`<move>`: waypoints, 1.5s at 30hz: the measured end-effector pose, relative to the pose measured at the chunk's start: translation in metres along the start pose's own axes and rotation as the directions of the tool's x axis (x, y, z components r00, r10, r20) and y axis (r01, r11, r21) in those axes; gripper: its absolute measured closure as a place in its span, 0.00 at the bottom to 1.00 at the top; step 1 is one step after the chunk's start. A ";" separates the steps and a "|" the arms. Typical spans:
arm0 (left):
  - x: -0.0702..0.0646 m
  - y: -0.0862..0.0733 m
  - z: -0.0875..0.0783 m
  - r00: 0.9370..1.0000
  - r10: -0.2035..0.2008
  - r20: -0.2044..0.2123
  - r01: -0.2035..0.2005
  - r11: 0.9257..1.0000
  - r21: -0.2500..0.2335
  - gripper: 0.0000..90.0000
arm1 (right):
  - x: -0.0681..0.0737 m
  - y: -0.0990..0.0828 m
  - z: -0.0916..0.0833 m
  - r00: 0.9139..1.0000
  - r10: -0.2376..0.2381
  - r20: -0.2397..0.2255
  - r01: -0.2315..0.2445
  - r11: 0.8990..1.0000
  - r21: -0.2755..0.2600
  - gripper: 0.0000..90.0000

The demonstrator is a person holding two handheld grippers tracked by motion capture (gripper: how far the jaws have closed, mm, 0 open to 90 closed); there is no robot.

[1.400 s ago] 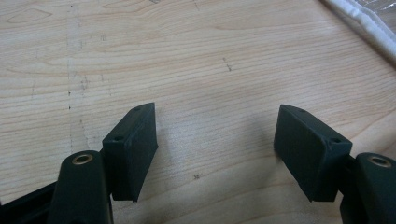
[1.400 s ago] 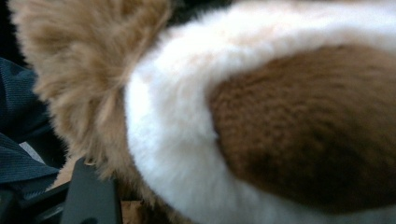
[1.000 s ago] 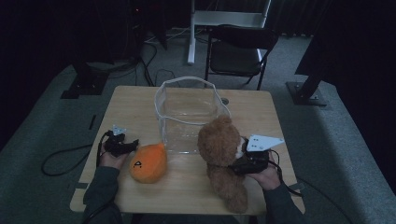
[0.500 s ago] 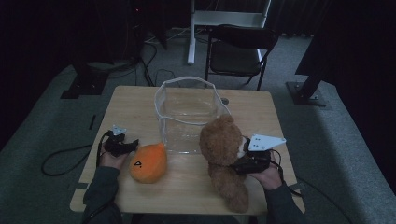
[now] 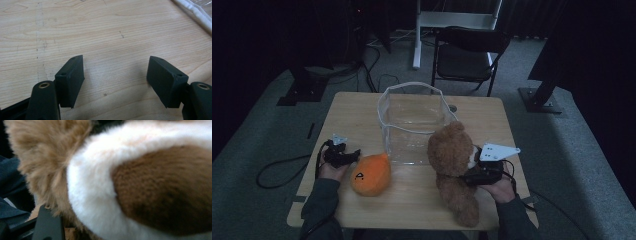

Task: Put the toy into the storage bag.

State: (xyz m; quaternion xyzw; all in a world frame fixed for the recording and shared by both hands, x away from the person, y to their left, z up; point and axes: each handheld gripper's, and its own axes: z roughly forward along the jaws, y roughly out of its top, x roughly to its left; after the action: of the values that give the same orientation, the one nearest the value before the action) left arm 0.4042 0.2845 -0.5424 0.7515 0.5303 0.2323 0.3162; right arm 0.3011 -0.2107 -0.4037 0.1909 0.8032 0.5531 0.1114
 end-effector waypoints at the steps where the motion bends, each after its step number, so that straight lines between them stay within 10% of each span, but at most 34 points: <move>1: 0.000 0.000 0.000 1.000 0.000 0.000 0.000 1.000 0.000 0.34 | 0.000 0.000 0.000 1.000 0.001 0.002 -0.001 1.000 -0.001 0.37; 45: 0.000 0.000 0.000 1.000 -0.001 -0.001 0.001 1.000 -0.001 0.34 | -0.020 0.001 -0.016 0.993 0.025 0.119 -0.023 1.000 -0.019 0.37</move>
State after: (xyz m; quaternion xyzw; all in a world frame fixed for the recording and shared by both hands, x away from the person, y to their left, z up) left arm 0.4042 0.2844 -0.5425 0.7510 0.5307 0.2327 0.3167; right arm 0.3138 -0.2321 -0.3973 0.2323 0.7879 0.5490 0.1544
